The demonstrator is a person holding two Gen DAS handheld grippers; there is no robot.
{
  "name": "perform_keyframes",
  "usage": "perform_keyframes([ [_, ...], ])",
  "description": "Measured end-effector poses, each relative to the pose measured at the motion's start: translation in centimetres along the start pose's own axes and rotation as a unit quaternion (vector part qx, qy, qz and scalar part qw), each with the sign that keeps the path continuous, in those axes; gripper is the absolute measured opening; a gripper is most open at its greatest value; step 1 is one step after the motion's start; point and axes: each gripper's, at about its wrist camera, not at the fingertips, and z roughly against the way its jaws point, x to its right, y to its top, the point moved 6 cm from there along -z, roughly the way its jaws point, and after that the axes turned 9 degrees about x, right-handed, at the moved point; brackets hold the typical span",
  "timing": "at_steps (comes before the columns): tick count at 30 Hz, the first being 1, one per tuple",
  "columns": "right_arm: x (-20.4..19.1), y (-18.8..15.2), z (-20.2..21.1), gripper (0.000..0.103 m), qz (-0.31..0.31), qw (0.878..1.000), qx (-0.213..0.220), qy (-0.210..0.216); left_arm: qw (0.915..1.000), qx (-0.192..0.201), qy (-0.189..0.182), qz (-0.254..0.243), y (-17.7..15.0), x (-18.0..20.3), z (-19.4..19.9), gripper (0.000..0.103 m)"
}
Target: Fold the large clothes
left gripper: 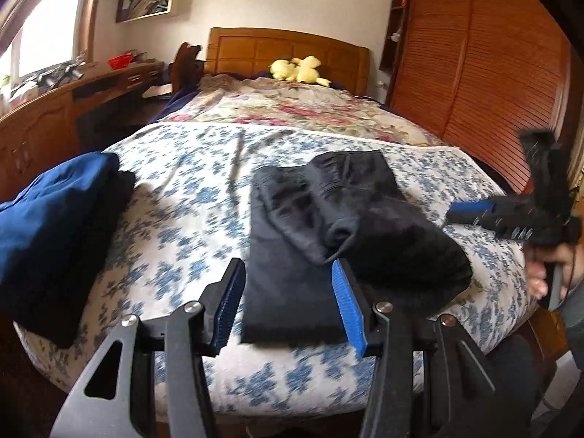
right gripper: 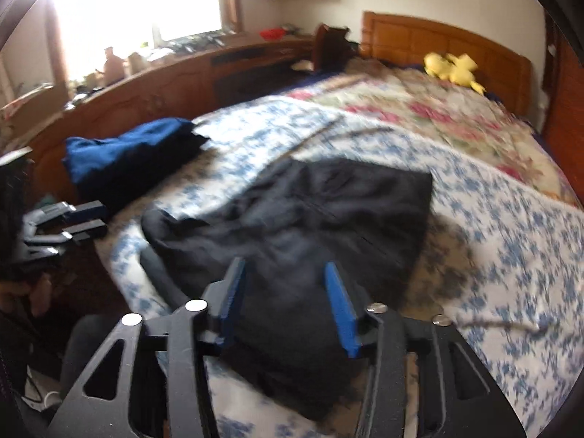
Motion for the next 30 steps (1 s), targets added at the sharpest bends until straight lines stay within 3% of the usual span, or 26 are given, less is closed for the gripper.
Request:
perform_keyframes([
  [6, 1.6, -5.3, -2.7, 0.039, -0.052, 0.997, -0.061, 0.018, 0.9998, -0.005, -0.018, -0.012, 0.6, 2.2, -1.2, 0.048],
  [8, 1.3, -6.3, -2.9, 0.039, -0.047, 0.997, -0.057, 0.013, 0.9996, -0.010, -0.021, -0.014, 0.4, 2.8, -1.6, 0.048],
  [30, 1.9, -7.1, -2.1, 0.039, -0.077, 0.996, -0.026, 0.022, 0.9975, -0.057, -0.034, -0.025, -1.7, 4.9, -5.6, 0.048],
])
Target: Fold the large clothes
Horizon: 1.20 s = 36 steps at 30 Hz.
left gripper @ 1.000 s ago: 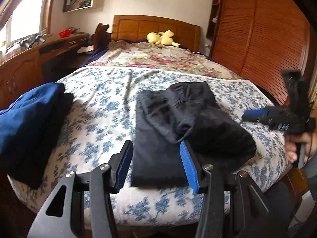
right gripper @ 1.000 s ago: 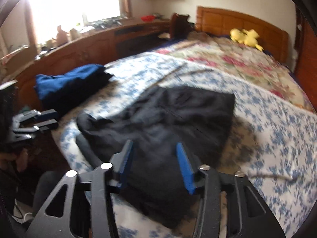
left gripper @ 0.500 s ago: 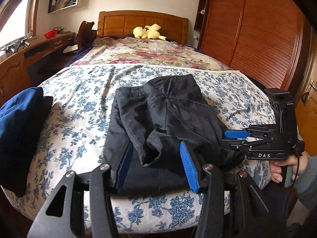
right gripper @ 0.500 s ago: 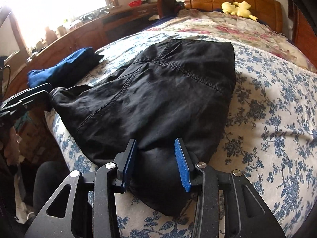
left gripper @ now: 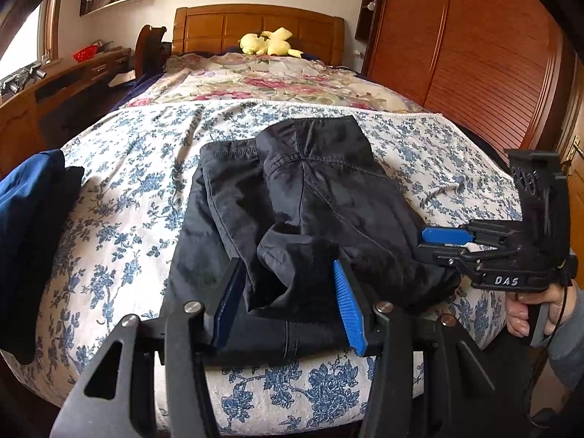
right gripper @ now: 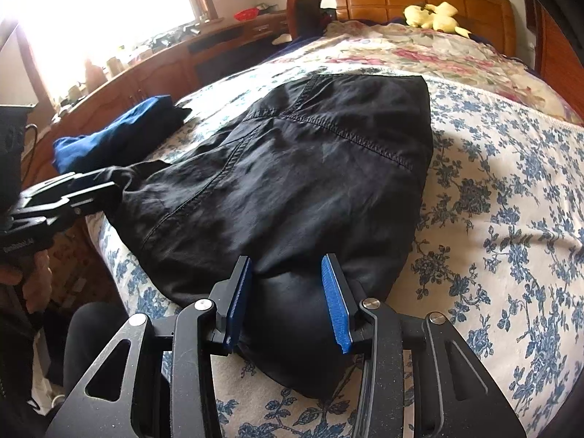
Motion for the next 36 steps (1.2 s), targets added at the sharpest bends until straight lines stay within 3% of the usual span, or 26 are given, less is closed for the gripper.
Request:
perform_keyframes([
  [3, 0.1, 0.1, 0.3, 0.039, -0.004, 1.000, 0.000, 0.000, 1.0000, -0.006, -0.006, -0.002, -0.3, 0.0, -0.4, 0.048],
  [5, 0.2, 0.3, 0.7, 0.043, -0.006, 1.000, 0.000, -0.002, 0.9998, -0.007, -0.016, -0.003, -0.4, 0.2, -0.6, 0.030],
  [6, 0.4, 0.4, 1.0, 0.045, -0.008, 1.000, 0.000, -0.005, 0.9997, -0.009, -0.023, -0.002, -0.4, 0.3, -0.7, 0.027],
  [7, 0.6, 0.4, 1.1, 0.046, -0.010, 1.000, 0.000, -0.008, 0.9996, -0.010, -0.027, -0.002, -0.4, 0.5, -0.7, 0.011],
  [10, 1.3, 0.4, 1.7, 0.046, -0.020, 1.000, 0.004, -0.016, 0.9993, -0.001, -0.038, -0.007, 0.0, 0.9, -0.3, 0.006],
  [15, 1.8, 0.6, 2.1, 0.046, -0.022, 1.000, 0.003, -0.017, 0.9985, 0.042, -0.036, -0.006, 2.5, 0.1, 1.9, 0.004],
  [21, 0.1, 2.9, 2.2, 0.046, 0.001, 1.000, 0.016, -0.003, 0.9966, 0.081, 0.017, 0.010, 4.6, -4.8, 4.5, 0.004],
  [25, -2.0, 4.4, 1.6, 0.046, 0.018, 0.999, 0.023, 0.015, 0.9962, 0.059, 0.053, 0.036, 2.4, -9.2, 4.5, 0.004],
  [31, -5.5, 4.7, -1.3, 0.046, 0.046, 0.998, 0.011, 0.042, 0.9968, 0.025, 0.058, 0.048, -1.9, -10.0, 3.1, 0.004],
  [36, -5.9, 2.1, -4.0, 0.046, 0.067, 0.997, -0.034, 0.024, 0.9976, 0.010, 0.048, 0.048, -3.4, -9.9, 2.1, 0.005],
])
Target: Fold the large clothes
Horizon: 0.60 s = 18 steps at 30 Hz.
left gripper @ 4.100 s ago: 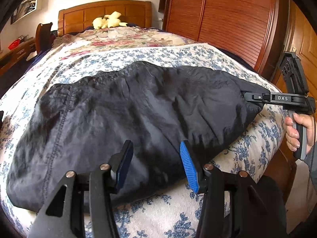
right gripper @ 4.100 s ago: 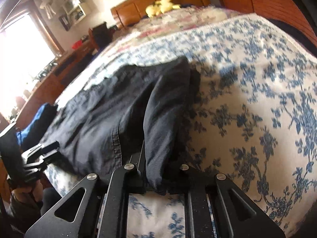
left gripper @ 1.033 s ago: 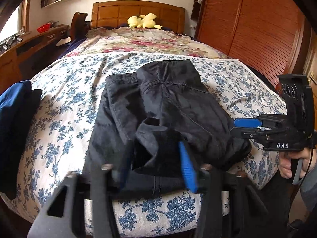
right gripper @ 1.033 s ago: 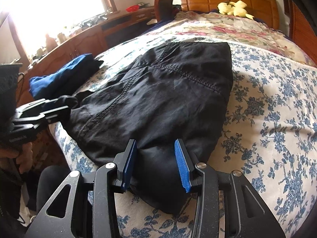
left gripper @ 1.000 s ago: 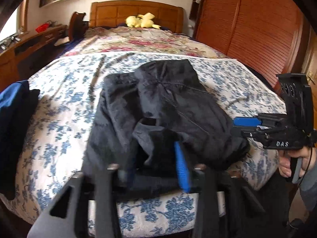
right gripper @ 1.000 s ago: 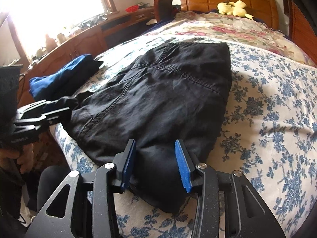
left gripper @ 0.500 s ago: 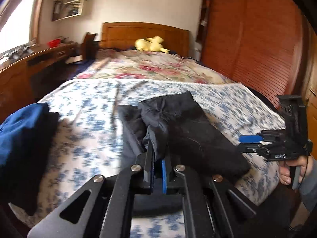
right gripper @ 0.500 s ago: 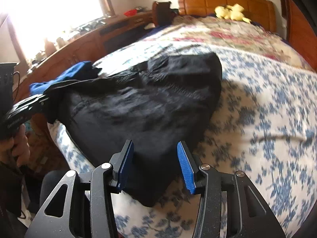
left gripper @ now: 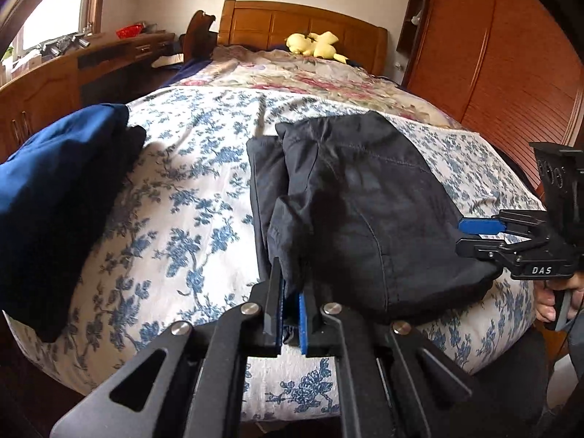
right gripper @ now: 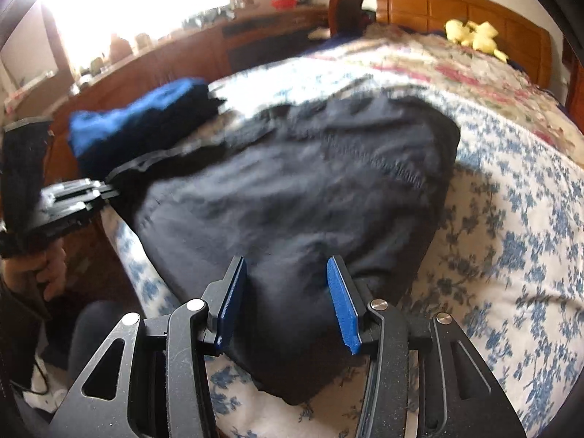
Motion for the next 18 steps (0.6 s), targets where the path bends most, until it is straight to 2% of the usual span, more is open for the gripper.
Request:
perform_keyframes([
  [3, 0.4, -0.9, -0.6, 0.046, 0.002, 1.000, -0.006, -0.002, 0.9999, 0.002, 0.005, -0.015, -0.1, 0.4, 0.1, 0.006],
  [8, 0.7, -0.4, -0.2, 0.046, 0.004, 1.000, -0.007, 0.003, 0.9995, 0.004, 0.008, -0.031, 0.5, 0.5, 0.6, 0.011],
  [13, 3.0, 2.4, 0.9, 0.046, 0.009, 1.000, 0.020, -0.017, 0.9992, 0.001, 0.006, -0.039, 0.6, 0.4, 1.4, 0.023],
  [18, 7.4, 5.7, -1.1, 0.046, 0.026, 0.998, 0.032, -0.053, 0.9993, -0.007, 0.008, -0.035, 0.4, -0.4, 2.1, 0.032],
])
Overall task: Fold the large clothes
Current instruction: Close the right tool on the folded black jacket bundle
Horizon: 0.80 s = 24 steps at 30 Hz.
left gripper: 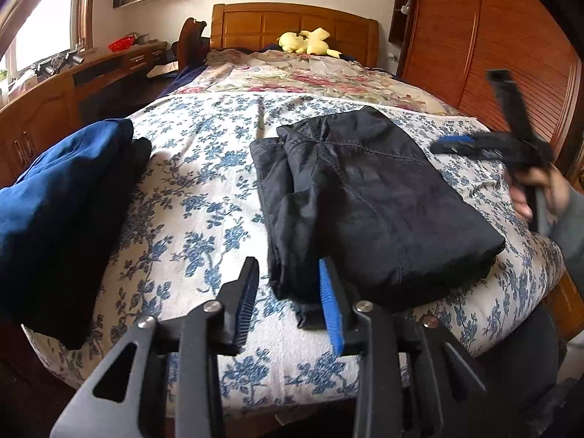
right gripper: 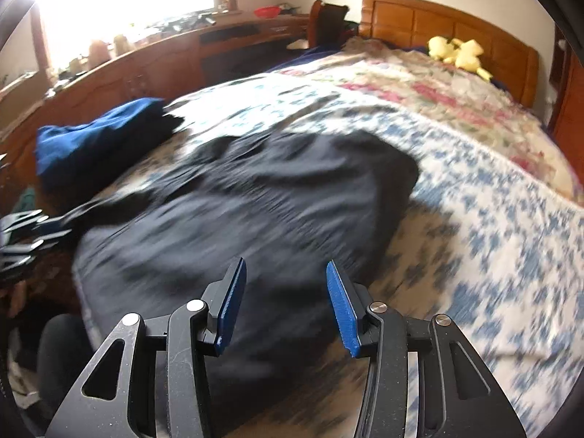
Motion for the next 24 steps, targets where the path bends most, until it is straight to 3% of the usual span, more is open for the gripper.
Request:
perform_keyframes([
  [3, 3.1, 1.3, -2.5, 0.057, -0.002, 1.000, -0.002, -0.019, 1.0000, -0.007, -0.001, 0.001, -0.3, -0.5, 0.3, 0.034],
  [9, 8.9, 2.1, -8.5, 0.066, -0.046, 0.997, -0.035, -0.045, 0.9998, -0.018, -0.001, 0.003, -1.3, -0.9, 0.4, 0.039],
  [12, 10.5, 2.1, -10.7, 0.083, -0.084, 0.995, -0.043, -0.024, 0.9998, -0.022, -0.002, 0.002, -1.5, -0.9, 0.2, 0.041],
  [14, 11.0, 2.0, -11.7, 0.087, -0.105, 0.993, -0.050, -0.016, 0.9997, -0.023, -0.003, 0.004, -1.6, -0.8, -0.1, 0.042],
  [19, 11.2, 0.6, -14.8, 0.086, -0.173, 0.979, -0.098, 0.043, 0.9996, -0.026, -0.008, 0.004, -1.8, -0.4, -0.3, 0.043],
  [21, 10.6, 0.1, -15.4, 0.078, -0.186, 0.974, -0.110, 0.065, 0.9996, -0.027, -0.009, 0.003, -1.8, -0.2, -0.2, 0.043],
  [24, 9.5, 0.2, -14.5, 0.060, -0.166, 0.979, -0.096, 0.069, 0.9996, -0.027, -0.009, 0.005, -2.0, -0.1, -0.1, 0.043],
])
